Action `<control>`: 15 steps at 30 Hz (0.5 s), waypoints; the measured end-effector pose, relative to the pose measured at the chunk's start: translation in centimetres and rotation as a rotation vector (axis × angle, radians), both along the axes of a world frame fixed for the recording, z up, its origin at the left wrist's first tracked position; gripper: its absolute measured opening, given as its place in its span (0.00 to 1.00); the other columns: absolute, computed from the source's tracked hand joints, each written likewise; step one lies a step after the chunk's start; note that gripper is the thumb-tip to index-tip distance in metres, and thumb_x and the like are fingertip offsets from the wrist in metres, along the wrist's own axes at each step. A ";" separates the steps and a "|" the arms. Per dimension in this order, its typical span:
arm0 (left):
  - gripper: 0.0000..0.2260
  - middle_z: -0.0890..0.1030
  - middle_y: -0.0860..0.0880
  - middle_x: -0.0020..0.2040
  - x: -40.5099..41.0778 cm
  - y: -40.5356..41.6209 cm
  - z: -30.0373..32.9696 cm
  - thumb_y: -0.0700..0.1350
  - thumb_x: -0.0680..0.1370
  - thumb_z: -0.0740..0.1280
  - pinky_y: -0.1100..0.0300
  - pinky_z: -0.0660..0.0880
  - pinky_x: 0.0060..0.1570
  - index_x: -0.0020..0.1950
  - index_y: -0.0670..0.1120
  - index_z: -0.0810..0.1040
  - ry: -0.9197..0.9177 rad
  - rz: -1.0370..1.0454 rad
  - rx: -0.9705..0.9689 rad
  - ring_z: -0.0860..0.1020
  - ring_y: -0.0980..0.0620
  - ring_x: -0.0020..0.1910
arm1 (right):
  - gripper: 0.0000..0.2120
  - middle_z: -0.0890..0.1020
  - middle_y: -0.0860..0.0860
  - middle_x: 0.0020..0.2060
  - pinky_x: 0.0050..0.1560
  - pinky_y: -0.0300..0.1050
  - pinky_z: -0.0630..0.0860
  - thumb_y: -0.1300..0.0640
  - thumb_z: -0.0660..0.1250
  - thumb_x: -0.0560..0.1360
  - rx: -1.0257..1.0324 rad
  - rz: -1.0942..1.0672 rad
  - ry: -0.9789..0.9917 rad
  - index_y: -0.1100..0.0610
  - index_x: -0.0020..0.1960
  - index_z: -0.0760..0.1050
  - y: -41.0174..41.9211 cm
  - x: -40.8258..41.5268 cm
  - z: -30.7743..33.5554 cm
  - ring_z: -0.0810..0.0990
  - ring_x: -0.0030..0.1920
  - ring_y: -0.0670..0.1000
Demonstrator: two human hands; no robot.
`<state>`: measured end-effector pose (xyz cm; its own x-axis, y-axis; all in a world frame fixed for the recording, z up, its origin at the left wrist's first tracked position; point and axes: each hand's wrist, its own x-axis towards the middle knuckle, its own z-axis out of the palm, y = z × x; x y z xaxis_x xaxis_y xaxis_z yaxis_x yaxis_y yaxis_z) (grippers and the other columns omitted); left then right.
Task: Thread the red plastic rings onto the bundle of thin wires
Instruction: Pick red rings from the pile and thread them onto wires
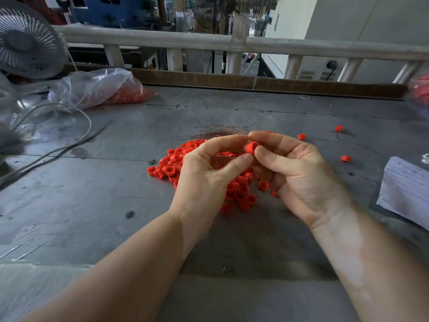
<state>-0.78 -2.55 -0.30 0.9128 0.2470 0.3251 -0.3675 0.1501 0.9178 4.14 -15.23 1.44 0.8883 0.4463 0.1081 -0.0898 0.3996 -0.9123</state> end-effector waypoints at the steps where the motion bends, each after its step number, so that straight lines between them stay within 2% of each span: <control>1: 0.12 0.84 0.45 0.47 0.0 0.0 0.0 0.43 0.67 0.72 0.57 0.78 0.50 0.50 0.45 0.82 0.004 0.001 -0.006 0.82 0.48 0.47 | 0.10 0.84 0.51 0.37 0.37 0.33 0.78 0.63 0.69 0.62 -0.007 -0.001 -0.012 0.56 0.41 0.84 0.0 0.0 -0.1 0.83 0.38 0.44; 7: 0.10 0.84 0.46 0.46 0.0 0.1 -0.1 0.43 0.68 0.73 0.57 0.78 0.50 0.48 0.46 0.83 -0.008 0.009 -0.012 0.82 0.48 0.47 | 0.10 0.84 0.52 0.36 0.39 0.34 0.79 0.64 0.69 0.60 0.012 -0.003 -0.027 0.57 0.40 0.84 0.1 -0.1 0.0 0.83 0.39 0.45; 11: 0.10 0.85 0.47 0.43 0.1 0.0 -0.1 0.44 0.65 0.73 0.64 0.77 0.44 0.46 0.47 0.83 0.007 0.022 -0.018 0.82 0.53 0.43 | 0.08 0.84 0.51 0.35 0.41 0.34 0.79 0.64 0.70 0.59 -0.008 -0.075 -0.116 0.56 0.37 0.84 0.2 -0.1 0.0 0.83 0.39 0.45; 15: 0.10 0.84 0.48 0.39 0.1 -0.1 0.0 0.44 0.65 0.72 0.66 0.76 0.39 0.45 0.45 0.83 0.018 0.031 -0.034 0.82 0.55 0.39 | 0.09 0.85 0.50 0.35 0.45 0.36 0.78 0.61 0.71 0.58 -0.069 -0.117 -0.223 0.53 0.37 0.84 0.2 -0.1 0.1 0.83 0.41 0.45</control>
<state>-0.72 -2.62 -0.27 0.9103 0.2856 0.2996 -0.3560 0.1706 0.9188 4.03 -15.06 1.57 0.8920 0.3551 0.2798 0.1599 0.3311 -0.9300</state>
